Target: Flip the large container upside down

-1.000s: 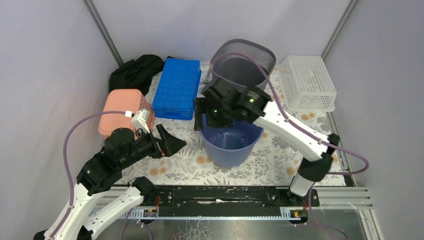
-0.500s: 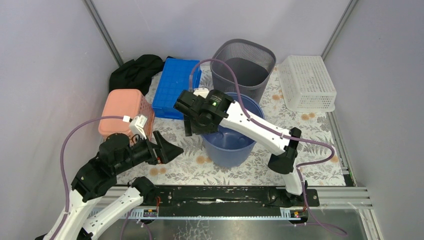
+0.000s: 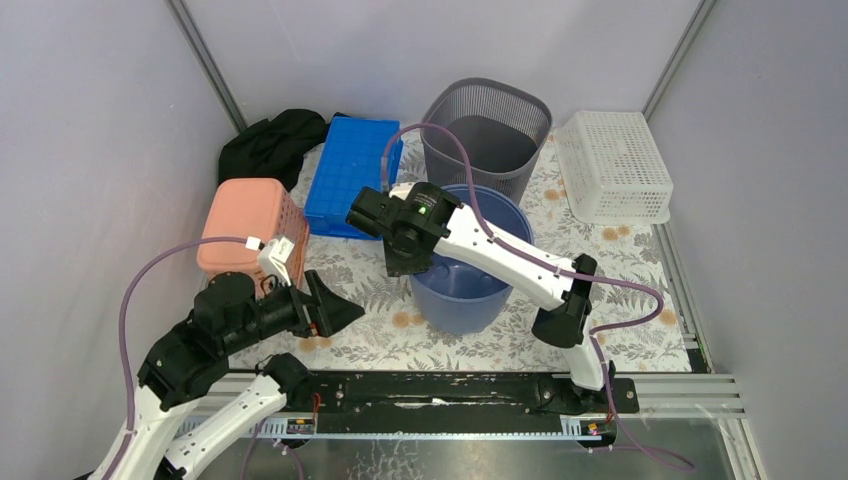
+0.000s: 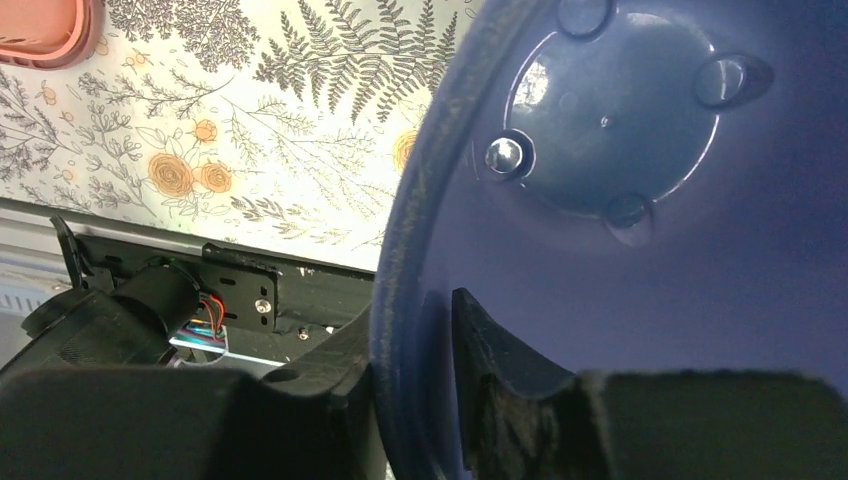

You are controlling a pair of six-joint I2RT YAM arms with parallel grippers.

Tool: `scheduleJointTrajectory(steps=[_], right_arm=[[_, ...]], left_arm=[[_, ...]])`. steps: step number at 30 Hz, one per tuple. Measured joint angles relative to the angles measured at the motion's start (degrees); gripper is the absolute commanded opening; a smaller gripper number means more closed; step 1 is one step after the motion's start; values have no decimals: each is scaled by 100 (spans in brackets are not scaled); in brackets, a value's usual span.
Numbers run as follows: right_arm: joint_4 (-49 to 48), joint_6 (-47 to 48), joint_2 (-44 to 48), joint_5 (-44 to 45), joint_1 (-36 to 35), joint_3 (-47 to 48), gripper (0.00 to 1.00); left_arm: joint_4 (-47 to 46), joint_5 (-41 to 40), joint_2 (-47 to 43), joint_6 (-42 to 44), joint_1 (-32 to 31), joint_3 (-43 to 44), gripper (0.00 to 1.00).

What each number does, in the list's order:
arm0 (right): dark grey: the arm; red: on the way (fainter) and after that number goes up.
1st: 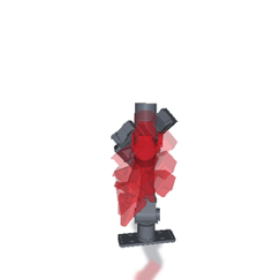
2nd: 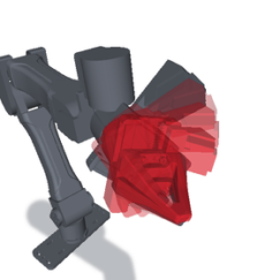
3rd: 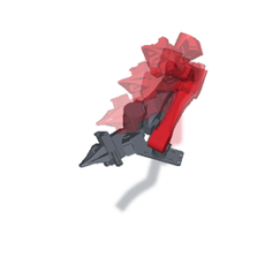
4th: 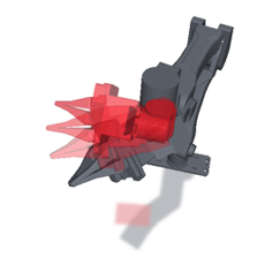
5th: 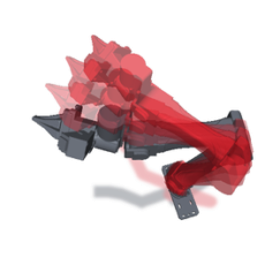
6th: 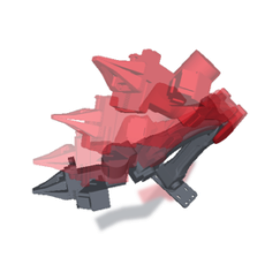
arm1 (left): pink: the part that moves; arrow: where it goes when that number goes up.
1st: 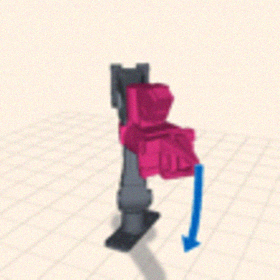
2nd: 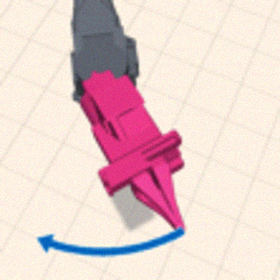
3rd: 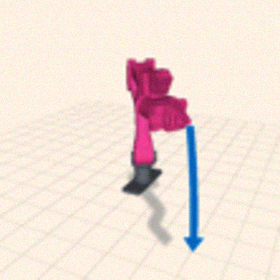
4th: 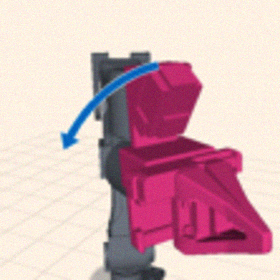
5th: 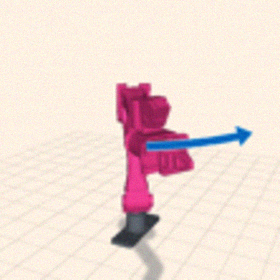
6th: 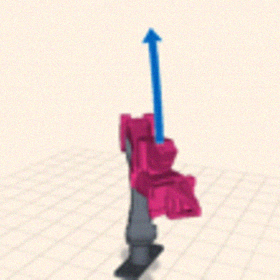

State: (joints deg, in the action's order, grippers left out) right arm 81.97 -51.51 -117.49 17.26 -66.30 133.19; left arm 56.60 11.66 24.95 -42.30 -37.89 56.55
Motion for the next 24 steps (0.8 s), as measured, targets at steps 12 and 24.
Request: scheduleJointTrajectory(steps=[12, 24], right_arm=[[354, 437, 195, 420, 4, 9, 0], [-63, 363, 1270, -175, -9, 186, 0]], left_arm=[[87, -4, -153, -4, 0, -2, 100], [85, -63, -96, -28, 0, -4, 100]])
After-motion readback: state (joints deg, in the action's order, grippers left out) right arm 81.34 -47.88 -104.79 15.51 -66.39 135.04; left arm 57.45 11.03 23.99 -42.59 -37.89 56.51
